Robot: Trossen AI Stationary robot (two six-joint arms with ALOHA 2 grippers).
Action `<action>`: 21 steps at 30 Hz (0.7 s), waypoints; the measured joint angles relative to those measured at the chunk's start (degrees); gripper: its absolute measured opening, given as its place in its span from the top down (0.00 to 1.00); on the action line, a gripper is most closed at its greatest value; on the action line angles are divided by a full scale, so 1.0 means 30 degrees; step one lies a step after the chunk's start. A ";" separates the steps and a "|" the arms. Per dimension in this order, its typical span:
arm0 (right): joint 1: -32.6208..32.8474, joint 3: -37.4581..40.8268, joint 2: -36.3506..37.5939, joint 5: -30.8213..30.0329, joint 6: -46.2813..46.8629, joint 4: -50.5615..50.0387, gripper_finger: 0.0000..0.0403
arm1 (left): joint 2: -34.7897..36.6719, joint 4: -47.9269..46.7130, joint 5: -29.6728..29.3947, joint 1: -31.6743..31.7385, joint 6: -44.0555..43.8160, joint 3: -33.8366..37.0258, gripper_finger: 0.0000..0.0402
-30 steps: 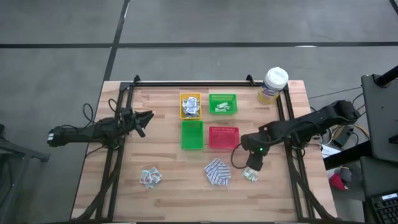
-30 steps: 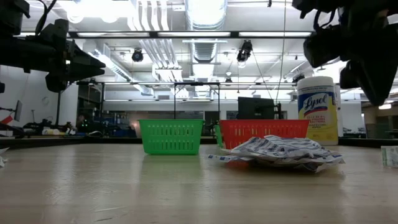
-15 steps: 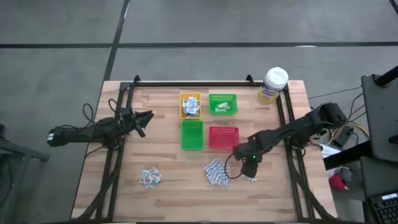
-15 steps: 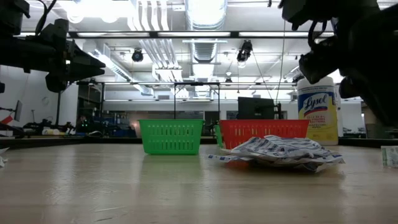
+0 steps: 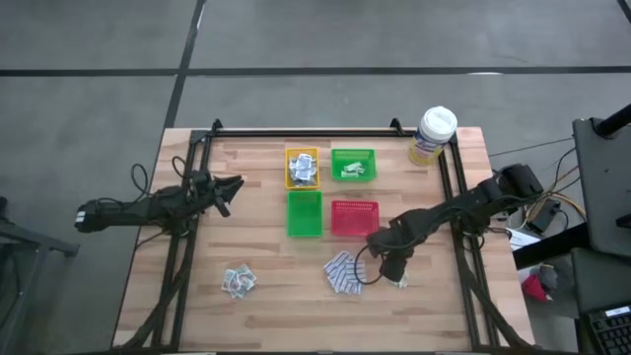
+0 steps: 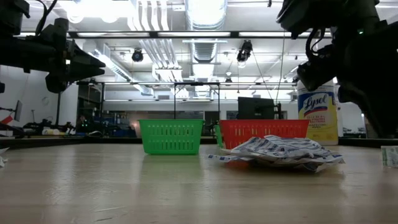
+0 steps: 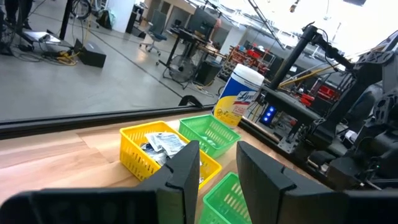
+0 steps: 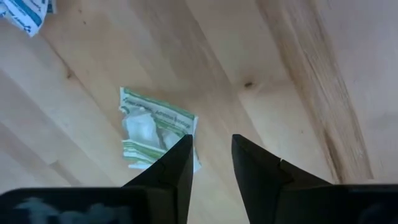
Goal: Pick & Place First Aid Supplies
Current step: Put the green bandage pack into the top green bin
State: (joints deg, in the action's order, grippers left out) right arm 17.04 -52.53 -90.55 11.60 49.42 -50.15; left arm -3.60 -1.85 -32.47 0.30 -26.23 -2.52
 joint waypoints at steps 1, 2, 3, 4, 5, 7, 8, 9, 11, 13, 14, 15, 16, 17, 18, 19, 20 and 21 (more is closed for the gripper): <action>0.0000 0.0000 -0.0059 0.0000 -0.0041 0.0000 0.74 | 0.0000 0.0006 0.0001 0.0000 -0.0147 0.0000 0.73; 0.0029 0.0007 -0.0122 0.0007 -0.0090 0.0000 0.74 | 0.0000 0.0007 0.0005 0.0000 -0.0286 0.0000 0.73; 0.0061 0.0050 -0.0197 0.0004 -0.0112 0.0032 0.75 | 0.0000 0.0010 0.0008 0.0000 -0.0386 0.0000 0.73; 0.0073 0.0058 -0.0343 0.0006 -0.0186 0.0050 0.75 | 0.0002 0.0016 0.0007 0.0000 -0.0434 0.0000 0.73; 0.0086 0.0066 -0.0455 0.0006 -0.0252 0.0106 0.75 | 0.0000 0.0022 0.0015 0.0000 -0.0453 0.0000 0.73; 0.0090 0.0095 -0.0701 0.0003 -0.0317 0.0182 0.75 | 0.0000 0.0025 0.0059 0.0000 -0.0485 0.0000 0.73; 0.0083 0.0097 -0.0789 -0.0010 -0.0315 0.0327 0.75 | 0.0000 0.0029 0.0070 0.0000 -0.0493 0.0000 0.73; 0.0075 0.0097 -0.0887 -0.0040 -0.0320 0.0483 0.75 | 0.0000 0.0032 0.0091 0.0000 -0.0493 0.0000 0.73; 0.0076 0.0098 -0.1150 -0.0073 -0.0394 0.0516 0.74 | 0.0000 0.0036 0.0096 0.0000 -0.0493 0.0000 0.73; 0.0080 0.0124 -0.1420 -0.0071 -0.0479 0.0534 0.73 | -0.0003 0.0041 0.0107 0.0000 -0.0493 0.0000 0.73; 0.0080 0.0124 -0.1516 -0.0073 -0.0530 0.0570 0.73 | -0.0007 0.0044 0.0105 0.0000 -0.0493 0.0000 0.73; 0.0080 0.0124 -0.1626 -0.0073 -0.0600 0.0573 0.73 | -0.0007 0.0044 0.0110 -0.0002 -0.0493 0.0000 0.73; 0.0080 0.0124 -0.1721 -0.0073 -0.0616 0.0607 0.73 | -0.0007 0.0044 0.0110 -0.0005 -0.0493 0.0000 0.73; 0.0080 0.0124 -0.1807 -0.0073 -0.0630 0.0673 0.73 | -0.0007 0.0044 0.0110 0.0000 -0.0492 0.0000 0.73; 0.0080 0.0131 -0.1914 -0.0073 -0.0650 0.0705 0.73 | -0.0007 0.0044 0.0110 0.0000 -0.0493 0.0000 0.73; 0.0080 0.0137 -0.1989 -0.0073 -0.0652 0.0714 0.73 | -0.0007 0.0044 0.0110 -0.0003 -0.0493 0.0000 0.73; 0.0080 0.0154 -0.2020 -0.0073 -0.0668 0.0701 0.74 | -0.0007 0.0044 0.0110 -0.0001 -0.0487 0.0000 0.73; 0.0080 0.0160 -0.2017 -0.0073 -0.0674 0.0686 0.74 | -0.0007 0.0044 0.0113 -0.0005 -0.0493 0.0000 0.73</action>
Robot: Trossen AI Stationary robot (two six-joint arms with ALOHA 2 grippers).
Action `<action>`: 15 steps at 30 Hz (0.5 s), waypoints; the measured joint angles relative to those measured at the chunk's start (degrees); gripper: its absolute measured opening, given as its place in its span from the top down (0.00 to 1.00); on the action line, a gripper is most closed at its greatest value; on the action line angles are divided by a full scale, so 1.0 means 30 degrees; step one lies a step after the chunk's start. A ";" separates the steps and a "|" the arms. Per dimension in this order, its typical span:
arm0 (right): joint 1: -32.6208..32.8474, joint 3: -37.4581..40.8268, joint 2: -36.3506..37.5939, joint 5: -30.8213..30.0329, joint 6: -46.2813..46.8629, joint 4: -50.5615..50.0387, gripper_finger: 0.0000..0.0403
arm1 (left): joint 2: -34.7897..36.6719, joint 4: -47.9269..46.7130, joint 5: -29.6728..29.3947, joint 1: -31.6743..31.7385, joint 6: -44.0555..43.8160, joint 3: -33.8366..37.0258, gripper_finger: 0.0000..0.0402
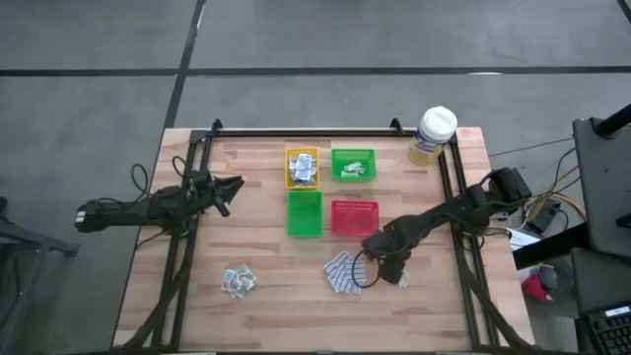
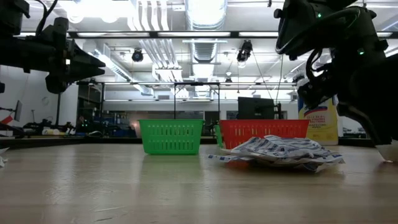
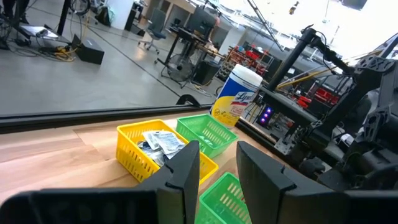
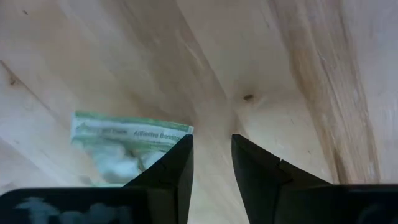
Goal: Pick & Place First Aid Supplies
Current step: Put the green bandage pack into the top green bin
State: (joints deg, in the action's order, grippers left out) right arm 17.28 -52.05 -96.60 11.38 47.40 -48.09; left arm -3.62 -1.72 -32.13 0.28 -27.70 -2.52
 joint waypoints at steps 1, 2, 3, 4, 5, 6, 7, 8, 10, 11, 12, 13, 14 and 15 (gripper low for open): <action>-0.0005 0.0000 0.0037 0.0000 0.0005 0.0018 0.74 | 0.0000 0.0000 -0.0002 0.0001 0.0007 0.0000 0.73; -0.0007 0.0000 0.0104 -0.0018 0.0012 0.0012 0.75 | 0.0000 0.0000 -0.0002 0.0001 0.0000 0.0000 0.73; -0.0007 0.0000 0.0194 -0.0196 0.0067 -0.0020 0.75 | 0.0000 0.0000 -0.0002 -0.0001 0.0007 0.0000 0.73; -0.0007 0.0000 0.0312 -0.0400 0.0192 -0.0016 0.75 | 0.0000 0.0000 -0.0002 -0.0001 0.0007 0.0000 0.73; -0.0007 0.0000 0.0450 -0.0600 0.0336 -0.0030 0.76 | 0.0000 0.0000 -0.0002 -0.0002 0.0007 0.0000 0.73; -0.0007 -0.0003 0.0579 -0.0855 0.0469 -0.0070 0.76 | 0.0000 0.0000 -0.0002 -0.0002 0.0007 0.0000 0.73; -0.0012 -0.0007 0.0667 -0.0955 0.0505 -0.0155 0.76 | 0.0000 0.0000 -0.0002 -0.0001 0.0007 0.0000 0.73; -0.0015 -0.0007 0.0768 -0.0989 0.0510 -0.0264 0.76 | 0.0000 0.0000 -0.0002 0.0000 0.0007 0.0000 0.73; -0.0007 -0.0007 0.1005 -0.1020 0.0526 -0.0306 0.75 | 0.0000 0.0000 -0.0002 -0.0002 0.0007 0.0000 0.73; -0.0007 -0.0007 0.1164 -0.1020 0.0554 -0.0278 0.75 | 0.0000 0.0000 -0.0002 0.0005 0.0007 0.0000 0.73; 0.0006 -0.0007 0.1357 -0.1006 0.0561 -0.0250 0.74 | 0.0000 0.0000 -0.0002 0.0003 0.0007 0.0000 0.73; 0.0034 -0.0007 0.1551 -0.1000 0.0568 -0.0244 0.74 | 0.0000 0.0000 -0.0002 0.0005 0.0007 0.0000 0.73; 0.0079 -0.0007 0.1716 -0.0998 0.0568 -0.0209 0.74 | 0.0000 0.0000 -0.0002 -0.0002 0.0007 0.0000 0.73; 0.0119 -0.0007 0.1869 -0.0994 0.0557 -0.0143 0.73 | 0.0000 0.0000 -0.0002 0.0005 0.0007 0.0000 0.73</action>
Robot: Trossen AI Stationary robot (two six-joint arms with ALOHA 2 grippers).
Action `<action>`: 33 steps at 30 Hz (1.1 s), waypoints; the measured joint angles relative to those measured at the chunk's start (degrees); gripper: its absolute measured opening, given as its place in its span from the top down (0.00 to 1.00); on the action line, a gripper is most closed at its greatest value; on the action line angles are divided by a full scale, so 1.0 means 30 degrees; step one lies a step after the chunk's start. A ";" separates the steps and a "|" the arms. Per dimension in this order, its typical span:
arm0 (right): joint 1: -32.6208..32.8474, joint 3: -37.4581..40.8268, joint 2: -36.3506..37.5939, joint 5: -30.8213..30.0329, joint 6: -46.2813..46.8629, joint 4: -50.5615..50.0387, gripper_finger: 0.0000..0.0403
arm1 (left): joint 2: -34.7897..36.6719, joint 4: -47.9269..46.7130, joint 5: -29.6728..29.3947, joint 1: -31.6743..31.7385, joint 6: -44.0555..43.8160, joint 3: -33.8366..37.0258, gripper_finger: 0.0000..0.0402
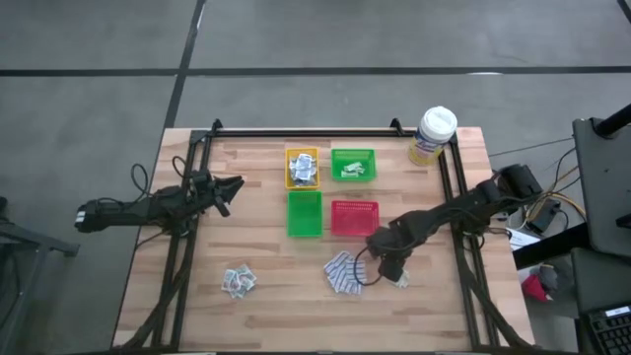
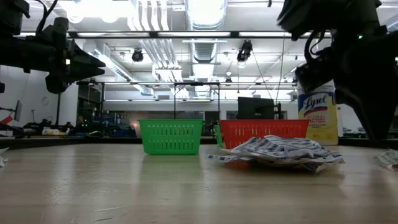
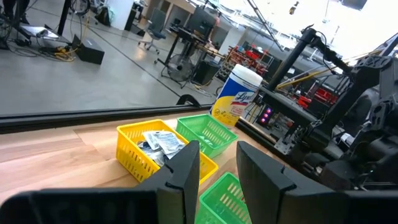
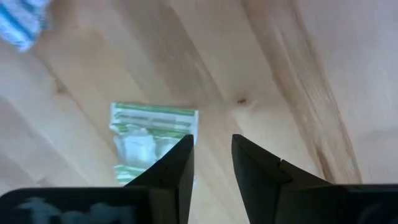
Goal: Pick & Place First Aid Supplies
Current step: Put the green bandage pack into the top green bin
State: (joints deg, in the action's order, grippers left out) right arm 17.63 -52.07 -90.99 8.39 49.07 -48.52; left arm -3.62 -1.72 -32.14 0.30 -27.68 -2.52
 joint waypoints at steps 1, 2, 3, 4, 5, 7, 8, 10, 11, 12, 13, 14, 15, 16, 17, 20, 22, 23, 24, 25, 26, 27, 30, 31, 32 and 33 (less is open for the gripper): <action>0.0054 0.0000 0.0130 0.0041 -0.0013 0.0022 0.73 | 0.0000 0.0000 0.0000 0.0000 0.0000 0.0000 0.73; 0.0093 0.0000 0.0199 0.0089 -0.0044 0.0012 0.73 | 0.0000 0.0000 0.0000 0.0000 0.0000 0.0000 0.73; 0.0093 0.0000 0.0216 0.0129 -0.0090 0.0025 0.73 | 0.0000 0.0000 0.0000 0.0000 0.0000 0.0000 0.73; 0.0126 0.0000 0.0215 0.0178 -0.0162 0.0020 0.73 | 0.0000 0.0000 0.0000 0.0000 0.0002 0.0000 0.73; 0.0129 0.0000 0.0198 0.0178 -0.0300 0.0018 0.72 | 0.0000 0.0000 0.0000 -0.0007 0.0000 0.0000 0.73; 0.0157 0.0000 0.0045 0.0208 -0.0482 0.0054 0.72 | 0.0000 0.0000 0.0000 0.0000 0.0000 0.0000 0.73; 0.0170 0.0022 0.0017 0.0215 -0.0499 0.0078 0.72 | 0.0000 0.0000 0.0000 -0.0001 0.0007 0.0000 0.73; 0.0173 0.0064 0.0012 0.0228 -0.0488 0.0386 0.72 | 0.0000 0.0000 0.0000 0.0000 0.0007 0.0000 0.73; 0.0173 0.0063 0.0012 0.0222 -0.0492 0.0575 0.73 | 0.0000 0.0000 0.0003 0.0000 0.0007 0.0000 0.73; 0.0173 0.0058 0.0012 0.0222 -0.0492 0.0632 0.73 | -0.0004 0.0000 0.0000 -0.0002 0.0007 0.0000 0.73; 0.0173 0.0066 0.0012 0.0222 -0.0492 0.0586 0.73 | -0.0007 0.0000 0.0000 0.0000 0.0007 0.0000 0.73; 0.0173 0.0073 0.0012 0.0243 -0.0492 0.0614 0.73 | -0.0007 0.0000 0.0001 0.0000 0.0007 0.0000 0.73; 0.0173 0.0078 0.0001 0.0330 -0.0512 0.0747 0.73 | -0.0007 0.0000 0.0000 -0.0007 0.0007 0.0000 0.73; 0.0184 0.0092 -0.0046 0.0411 -0.0549 0.0891 0.72 | -0.0007 0.0000 0.0000 -0.0007 0.0007 0.0000 0.73; 0.0198 0.0116 -0.0085 0.0491 -0.0588 0.0936 0.72 | -0.0007 0.0000 0.0000 -0.0003 0.0007 0.0000 0.73; 0.0202 0.0193 -0.0283 0.0648 -0.0781 0.0919 0.71 | -0.0007 -0.0003 0.0003 0.0000 0.0007 0.0000 0.73; 0.0202 0.0255 -0.0424 0.0675 -0.0865 0.0927 0.71 | -0.0007 -0.0007 0.0000 -0.0005 0.0007 0.0000 0.73; 0.0202 0.0255 -0.0537 0.0689 -0.0879 0.0914 0.71 | -0.0007 -0.0005 0.0000 -0.0003 0.0007 0.0000 0.73; 0.0202 0.0255 -0.0625 0.0702 -0.0912 0.0921 0.71 | -0.0007 -0.0001 0.0000 -0.0004 0.0007 0.0000 0.73; 0.0202 0.0288 -0.0671 0.0703 -0.0941 0.0926 0.71 | -0.0007 -0.0007 0.0000 -0.0007 0.0007 0.0000 0.73; 0.0202 0.0299 -0.0753 0.0703 -0.0970 0.0906 0.72 | -0.0007 -0.0007 0.0000 -0.0007 0.0007 0.0000 0.73; 0.0202 0.0294 -0.0841 0.0703 -0.0980 0.0914 0.72 | -0.0014 -0.0007 0.0000 0.0000 0.0007 0.0000 0.73; 0.0202 0.0423 -0.1073 0.0697 -0.0987 0.0875 0.73 | -0.0019 -0.0007 -0.0005 -0.0004 0.0012 0.0000 0.73; 0.0202 0.0450 -0.1156 0.0698 -0.0987 0.0869 0.73 | -0.0026 -0.0007 0.0000 -0.0004 0.0015 0.0000 0.73; 0.0202 0.0507 -0.1216 0.0701 -0.0987 0.0907 0.74 | -0.0029 -0.0007 -0.0004 -0.0003 0.0015 0.0000 0.73; 0.0202 0.0592 -0.1262 0.0696 -0.0987 0.0892 0.74 | -0.0029 -0.0007 -0.0003 -0.0007 0.0015 0.0000 0.73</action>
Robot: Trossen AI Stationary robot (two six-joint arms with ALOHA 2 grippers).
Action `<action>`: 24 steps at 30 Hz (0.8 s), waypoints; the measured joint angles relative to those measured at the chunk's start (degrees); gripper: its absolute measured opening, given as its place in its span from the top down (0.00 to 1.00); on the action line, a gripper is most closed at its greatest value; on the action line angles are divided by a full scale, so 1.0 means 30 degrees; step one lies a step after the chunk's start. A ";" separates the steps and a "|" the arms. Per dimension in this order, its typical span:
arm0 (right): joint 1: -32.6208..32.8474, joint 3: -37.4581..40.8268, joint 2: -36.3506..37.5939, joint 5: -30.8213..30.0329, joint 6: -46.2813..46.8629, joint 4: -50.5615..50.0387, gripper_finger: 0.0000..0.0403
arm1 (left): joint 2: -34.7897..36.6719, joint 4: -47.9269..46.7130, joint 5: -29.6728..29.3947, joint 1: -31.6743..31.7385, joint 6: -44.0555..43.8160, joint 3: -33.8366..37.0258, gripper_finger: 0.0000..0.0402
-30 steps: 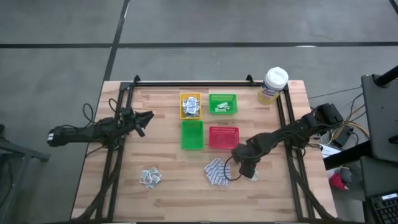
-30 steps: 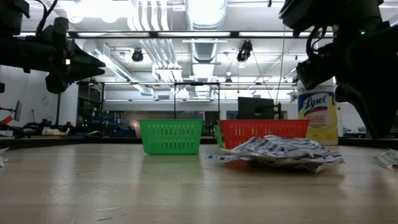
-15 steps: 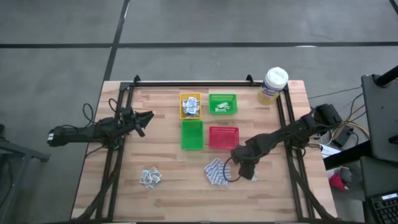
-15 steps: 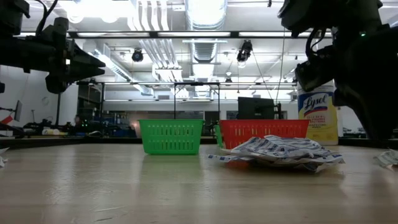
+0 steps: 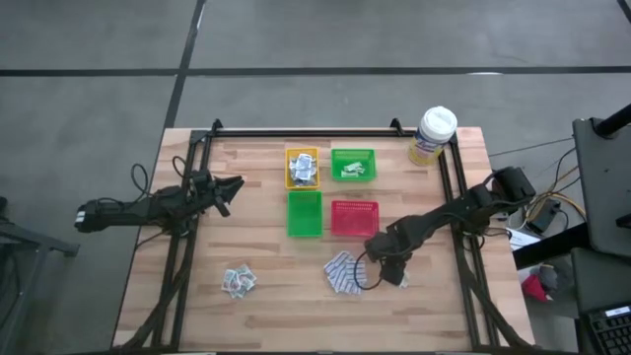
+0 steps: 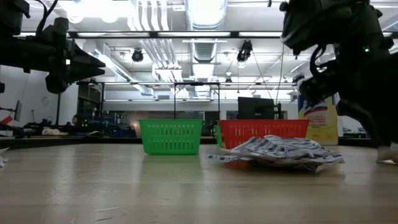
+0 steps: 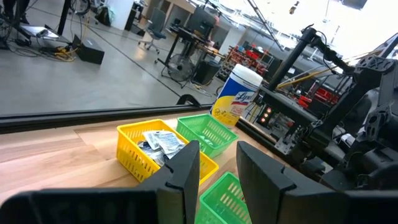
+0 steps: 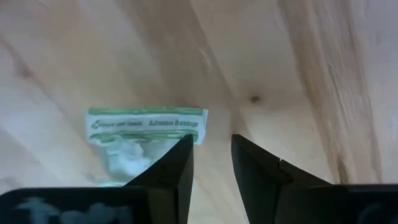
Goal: Pick & Place First Aid Supplies
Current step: Put the green bandage pack into the top green bin
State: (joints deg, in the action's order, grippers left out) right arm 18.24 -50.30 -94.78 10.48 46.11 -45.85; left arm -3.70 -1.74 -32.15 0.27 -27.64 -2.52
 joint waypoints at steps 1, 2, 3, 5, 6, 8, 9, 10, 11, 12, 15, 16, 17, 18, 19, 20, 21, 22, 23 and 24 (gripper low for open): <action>0.0000 0.0057 -0.0060 0.0000 0.0010 -0.0105 0.74 | -0.0007 0.0000 -0.0004 0.0002 0.0000 0.0000 0.73; 0.0000 0.0063 -0.0127 0.0000 0.0060 -0.0106 0.74 | -0.0007 0.0000 0.0003 0.0007 0.0000 0.0000 0.73; 0.0000 0.0078 -0.0170 -0.0001 0.0125 -0.0007 0.74 | -0.0007 0.0000 0.0002 0.0003 -0.0003 0.0000 0.73; 0.0000 0.0166 -0.0185 -0.0095 0.0210 0.0000 0.73 | -0.0041 0.0000 -0.0004 0.0000 0.0000 0.0000 0.73; 0.0000 0.0178 -0.0183 -0.0220 0.0232 -0.0014 0.73 | -0.0056 0.0000 0.0001 0.0007 0.0000 0.0000 0.73; 0.0015 0.0180 -0.0179 -0.0523 0.0455 -0.0026 0.74 | -0.0058 0.0000 -0.0004 0.0003 0.0000 0.0000 0.73; 0.0015 0.0180 -0.0165 -0.0629 0.0638 -0.0056 0.74 | -0.0058 0.0000 -0.0002 0.0002 0.0000 0.0000 0.73; 0.0007 0.0182 -0.0162 -0.0764 0.0860 -0.0080 0.75 | -0.0066 0.0000 -0.0004 0.0000 -0.0001 0.0000 0.73; 0.0007 0.0183 -0.0162 -0.0963 0.1126 -0.0126 0.75 | -0.0073 0.0000 -0.0004 0.0000 -0.0007 0.0000 0.73; 0.0007 0.0182 -0.0162 -0.1169 0.1404 -0.0164 0.75 | -0.0073 0.0000 -0.0004 0.0000 0.0000 0.0000 0.73; 0.0007 0.0180 -0.0154 -0.1781 0.2103 -0.0438 0.77 | -0.0073 0.0000 -0.0004 0.0005 -0.0006 0.0000 0.73; 0.0007 0.0167 -0.0154 -0.2043 0.2322 -0.0698 0.77 | -0.0073 0.0000 -0.0004 0.0007 -0.0005 0.0000 0.73; -0.0014 0.0163 -0.0154 -0.2207 0.2537 -0.1019 0.77 | -0.0073 0.0000 -0.0004 0.0004 -0.0007 0.0000 0.73; -0.0027 0.0158 -0.0154 -0.2337 0.2714 -0.1311 0.77 | -0.0073 0.0000 -0.0004 0.0000 -0.0007 0.0000 0.73; -0.0029 0.0137 -0.0154 -0.2493 0.2910 -0.1527 0.77 | -0.0073 0.0000 -0.0004 0.0005 -0.0005 0.0000 0.73; -0.0022 0.0118 -0.0154 -0.2622 0.3072 -0.1718 0.77 | -0.0073 0.0000 -0.0004 0.0007 -0.0007 0.0000 0.73; -0.0020 0.0096 -0.0153 -0.2645 0.3174 -0.1937 0.77 | -0.0073 0.0000 -0.0004 0.0000 -0.0007 0.0000 0.73; -0.0007 0.0092 -0.0131 -0.2645 0.3276 -0.2168 0.77 | -0.0073 0.0000 -0.0004 0.0006 -0.0007 0.0000 0.73; -0.0007 0.0092 -0.0104 -0.2638 0.3416 -0.2322 0.77 | -0.0073 -0.0006 -0.0004 0.0000 -0.0007 0.0000 0.73; -0.0007 0.0092 -0.0062 -0.2644 0.3568 -0.2448 0.76 | -0.0073 0.0000 -0.0004 0.0003 -0.0007 0.0000 0.73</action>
State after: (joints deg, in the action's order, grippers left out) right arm 18.22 -50.02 -94.96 2.55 56.81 -53.19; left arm -3.92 -1.74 -32.16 0.28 -27.66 -2.52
